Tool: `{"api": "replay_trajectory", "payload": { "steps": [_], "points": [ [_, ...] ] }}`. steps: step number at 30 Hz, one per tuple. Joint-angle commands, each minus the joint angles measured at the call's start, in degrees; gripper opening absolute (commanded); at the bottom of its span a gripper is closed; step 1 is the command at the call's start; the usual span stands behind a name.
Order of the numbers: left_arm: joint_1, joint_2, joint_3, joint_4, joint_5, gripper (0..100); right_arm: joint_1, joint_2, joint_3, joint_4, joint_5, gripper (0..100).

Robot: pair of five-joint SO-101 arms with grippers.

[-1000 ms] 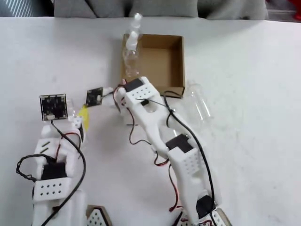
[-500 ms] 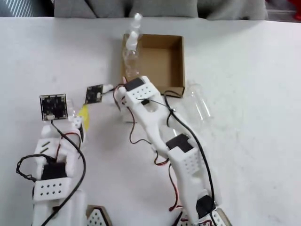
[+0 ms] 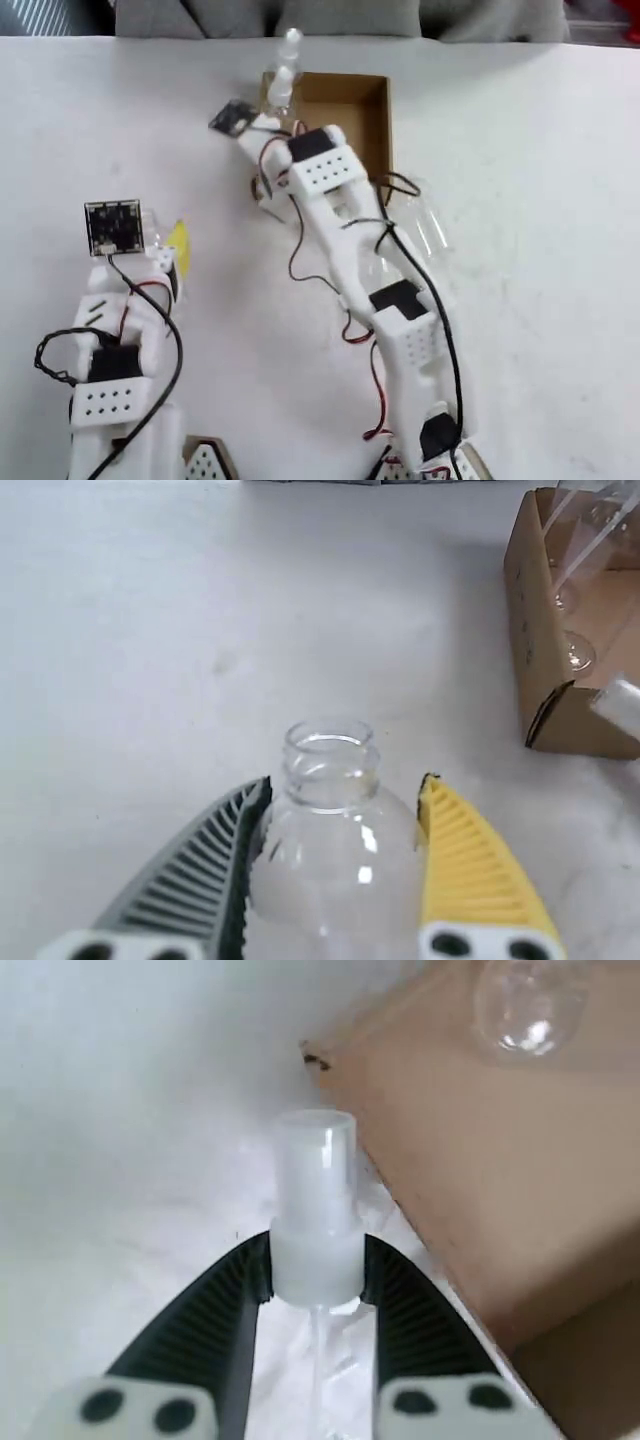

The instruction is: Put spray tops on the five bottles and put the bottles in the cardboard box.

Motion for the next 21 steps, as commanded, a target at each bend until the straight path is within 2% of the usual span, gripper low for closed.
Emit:
{"api": "replay_trajectory", "payload": {
  "steps": [1,8,16,21],
  "points": [
    [-0.4,-1.5,-1.0,-1.9,-0.5,9,1.1,-6.8,-5.0,4.3,-6.7,3.2],
    [0.8,-1.8,-0.1,-2.2,-0.5,9,1.1,-16.0,-6.8,8.5,-18.0,2.9],
    [7.1,-1.8,2.8,-6.4,-0.5,9,0.7,-26.0,-6.4,14.5,-18.2,2.7],
    [10.3,-1.8,4.3,-8.7,-0.5,9,0.0,-30.3,-6.4,14.9,-18.5,2.7]
  ]
}}
